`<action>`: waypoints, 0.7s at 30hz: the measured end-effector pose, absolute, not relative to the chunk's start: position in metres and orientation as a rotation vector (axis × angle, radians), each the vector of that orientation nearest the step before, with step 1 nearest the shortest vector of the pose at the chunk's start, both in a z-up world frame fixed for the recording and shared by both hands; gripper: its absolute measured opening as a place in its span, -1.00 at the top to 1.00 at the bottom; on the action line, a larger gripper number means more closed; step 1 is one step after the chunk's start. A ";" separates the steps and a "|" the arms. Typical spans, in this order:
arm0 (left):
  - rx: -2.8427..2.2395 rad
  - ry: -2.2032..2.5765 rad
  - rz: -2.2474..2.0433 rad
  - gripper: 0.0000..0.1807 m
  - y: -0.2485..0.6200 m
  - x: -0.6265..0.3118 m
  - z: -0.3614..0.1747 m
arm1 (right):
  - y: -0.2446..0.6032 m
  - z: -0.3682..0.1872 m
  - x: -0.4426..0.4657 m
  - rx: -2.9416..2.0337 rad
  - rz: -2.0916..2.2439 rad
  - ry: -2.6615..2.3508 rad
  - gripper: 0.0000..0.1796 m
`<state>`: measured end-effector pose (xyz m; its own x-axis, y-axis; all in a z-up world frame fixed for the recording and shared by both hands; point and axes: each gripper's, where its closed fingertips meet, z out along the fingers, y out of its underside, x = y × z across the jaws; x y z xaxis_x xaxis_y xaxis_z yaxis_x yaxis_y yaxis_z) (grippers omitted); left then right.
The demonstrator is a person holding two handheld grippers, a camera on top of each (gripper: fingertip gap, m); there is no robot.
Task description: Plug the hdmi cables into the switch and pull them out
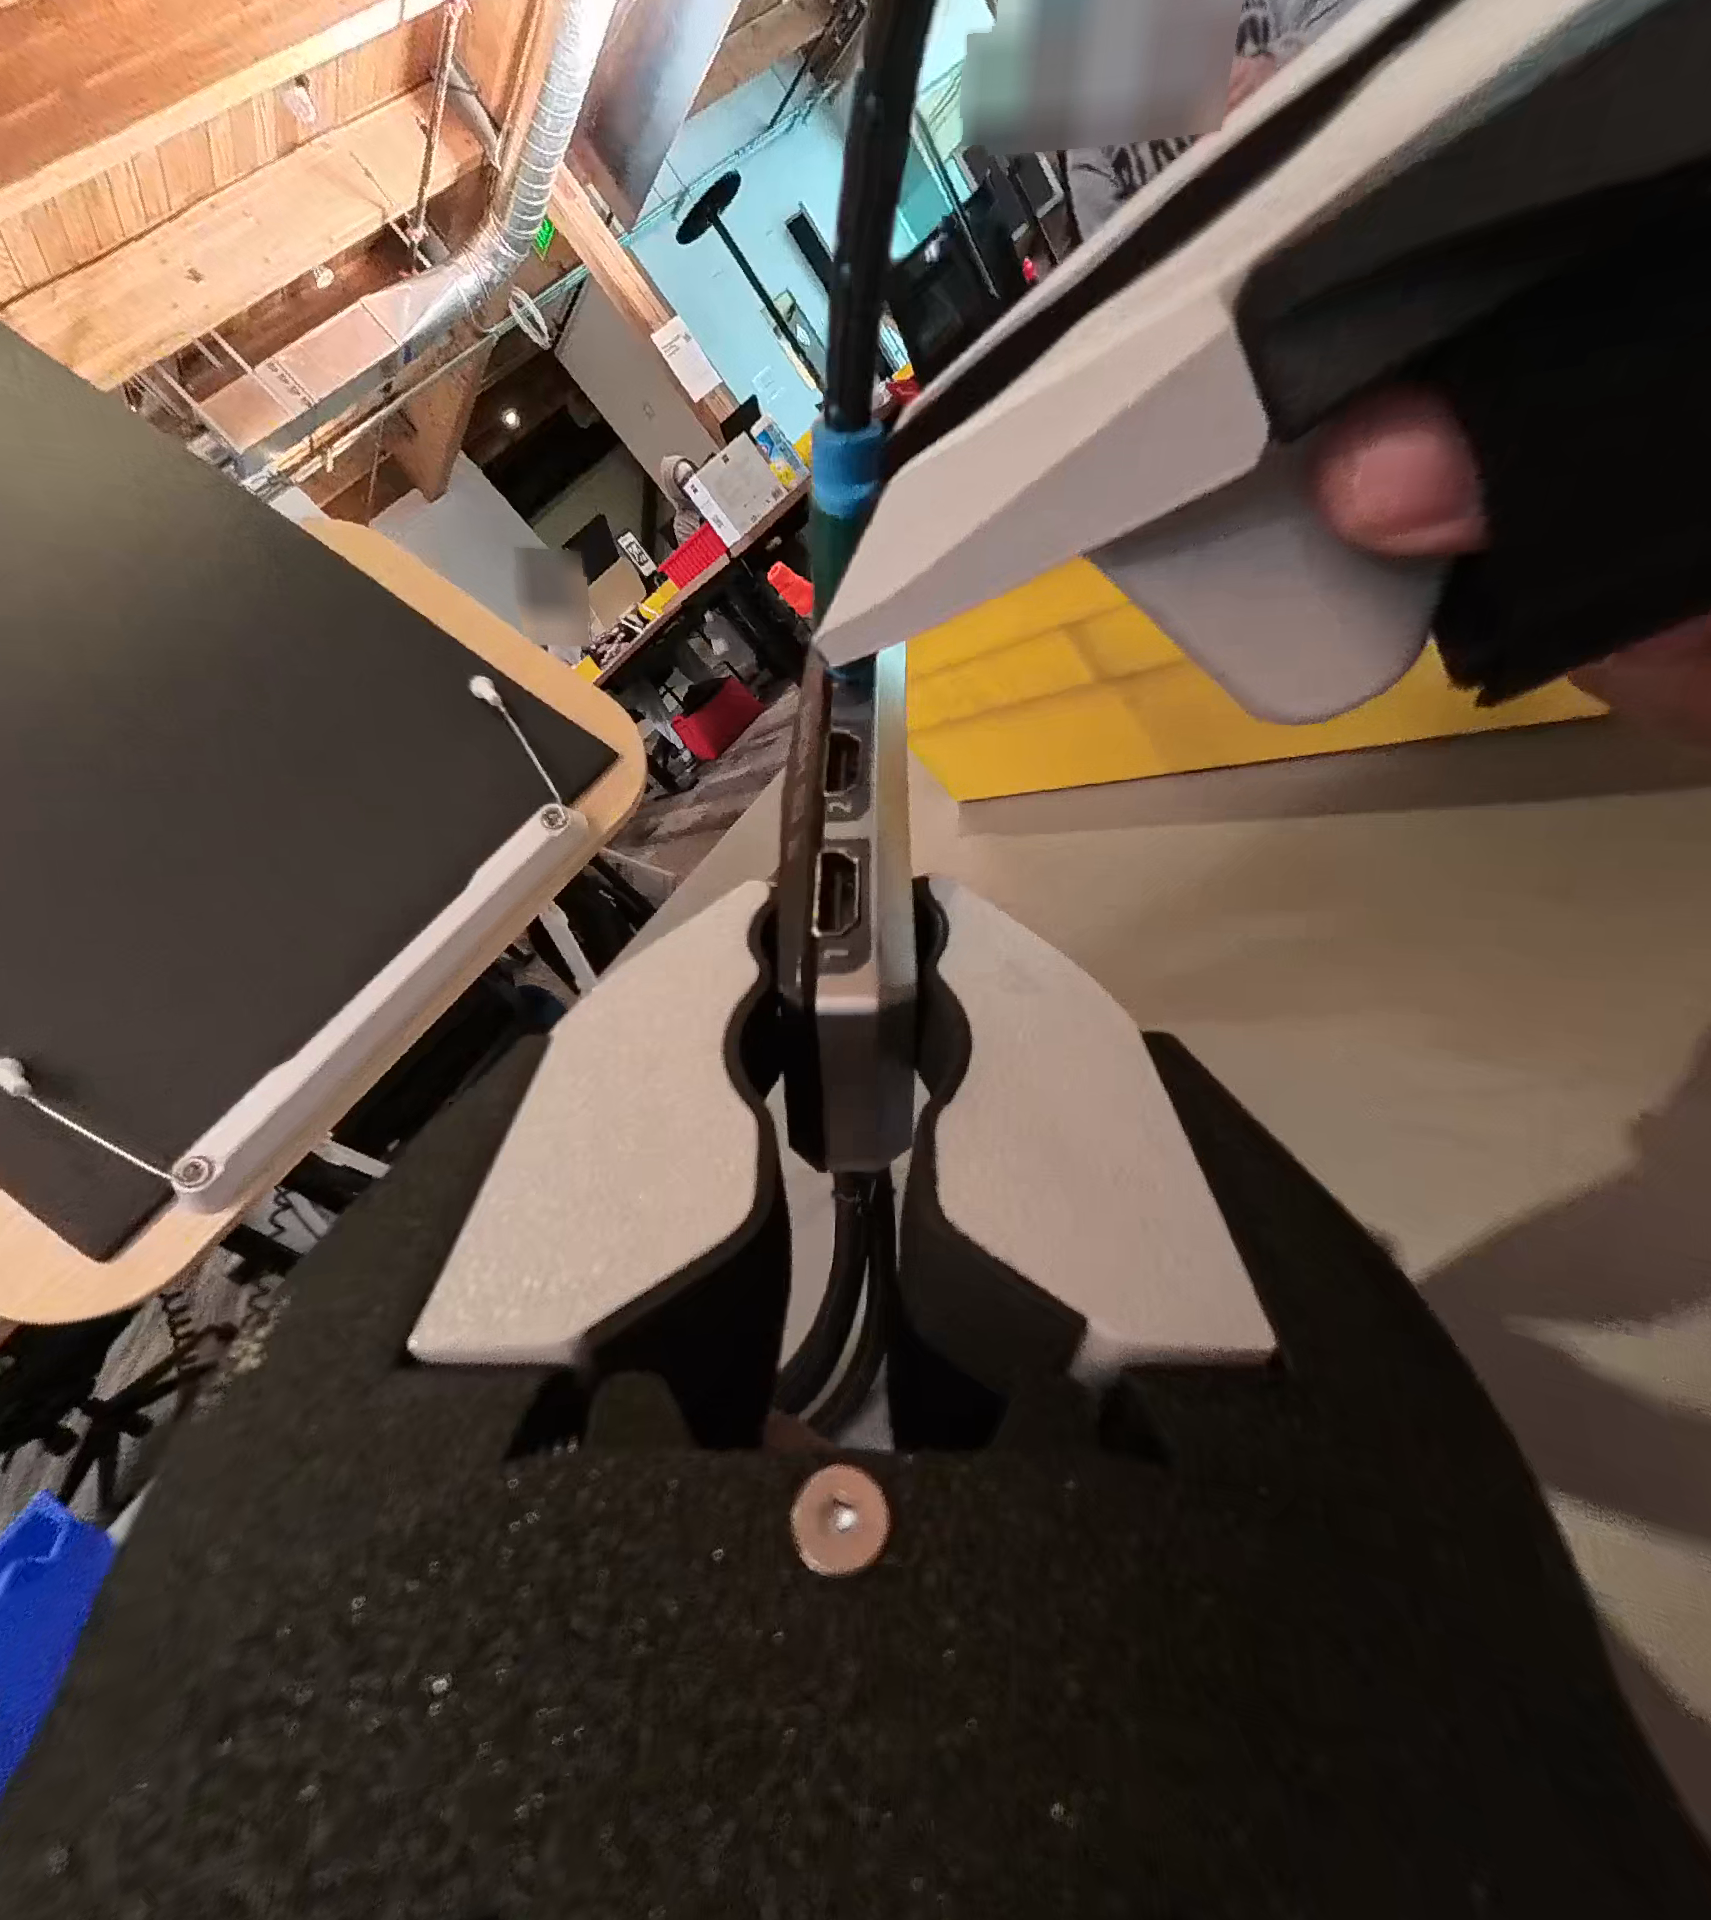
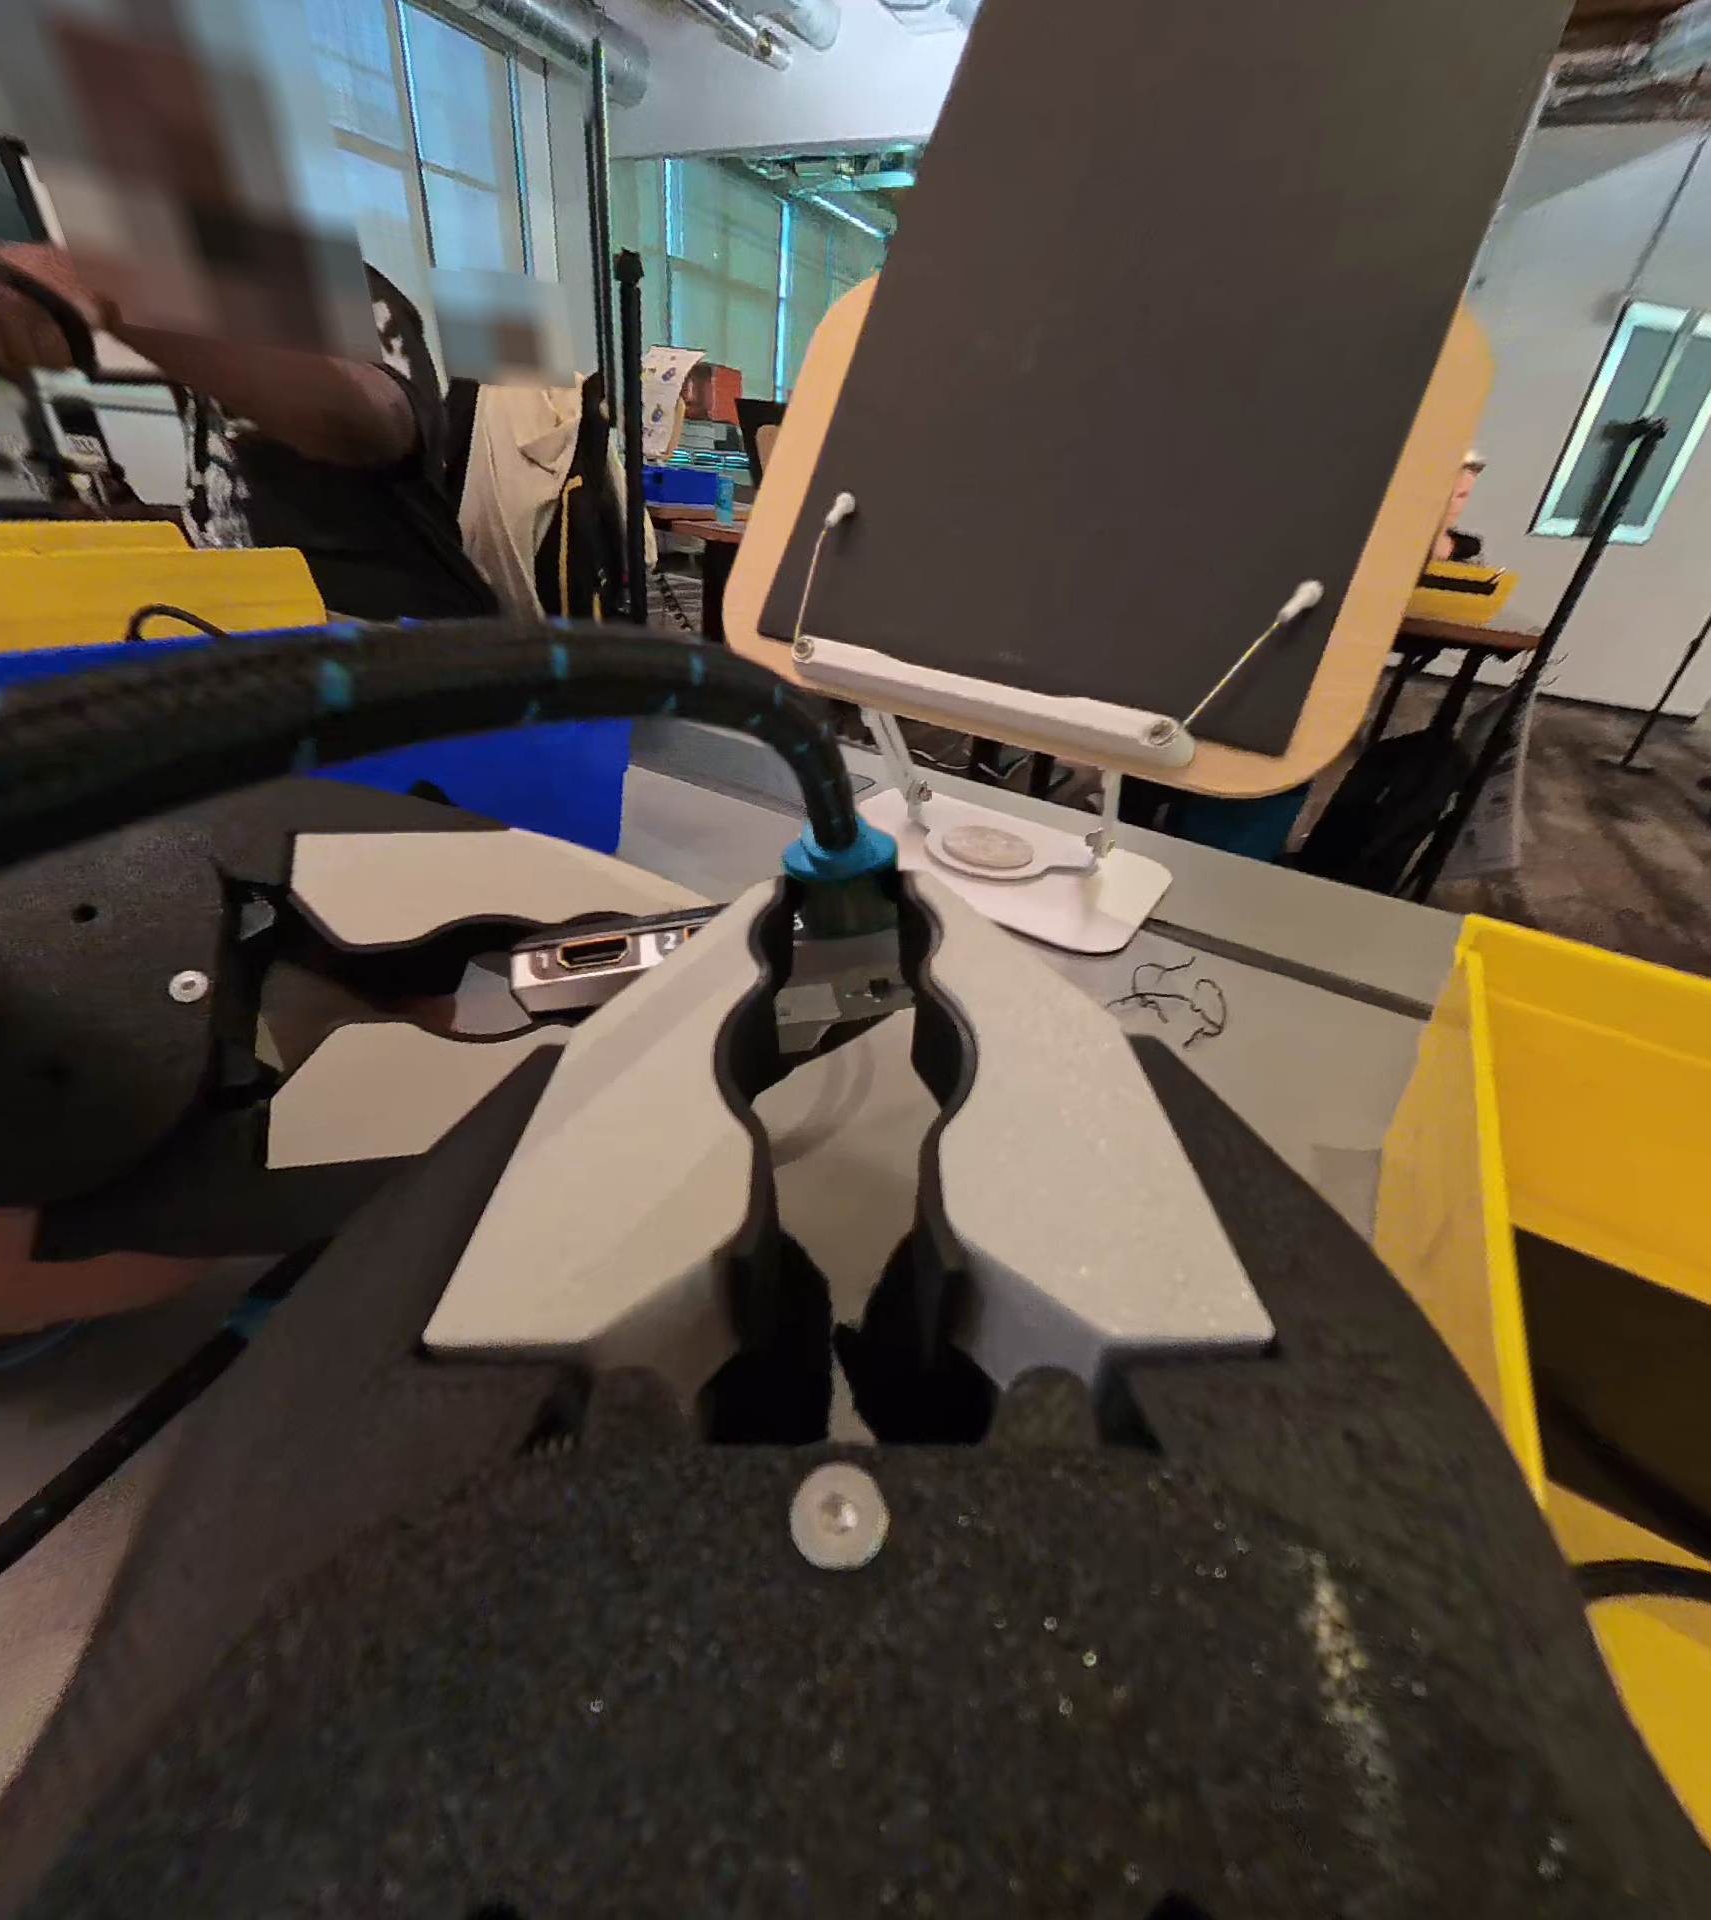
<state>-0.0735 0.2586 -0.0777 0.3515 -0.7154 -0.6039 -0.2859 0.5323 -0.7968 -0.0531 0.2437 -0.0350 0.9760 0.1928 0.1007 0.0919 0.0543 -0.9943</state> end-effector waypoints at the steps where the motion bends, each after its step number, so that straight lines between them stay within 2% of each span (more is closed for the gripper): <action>1: -1.034 1.222 -0.365 0.76 0.259 -0.073 -0.077 | 0.243 -0.034 -0.053 -1.515 0.063 -0.230 0.80; 7: -1.072 1.228 -0.407 0.77 0.263 -0.076 -0.083 | 0.253 -0.044 -0.054 -1.577 0.107 -0.214 0.80; 11: -0.904 1.206 -0.350 0.77 0.249 -0.082 -0.071 | 0.257 -0.051 -0.046 -1.630 0.134 -0.151 0.79; 21: -0.904 1.327 -0.361 0.61 0.248 -0.077 -0.087 | 0.235 -0.049 -0.067 -1.641 0.329 -0.307 0.78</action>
<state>-0.0774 0.2482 -0.0868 0.2495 -0.6950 -0.6744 -0.2574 0.6237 -0.7380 -0.0668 0.2350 -0.0488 0.9209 0.3884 -0.0316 0.0052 -0.0934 -0.9956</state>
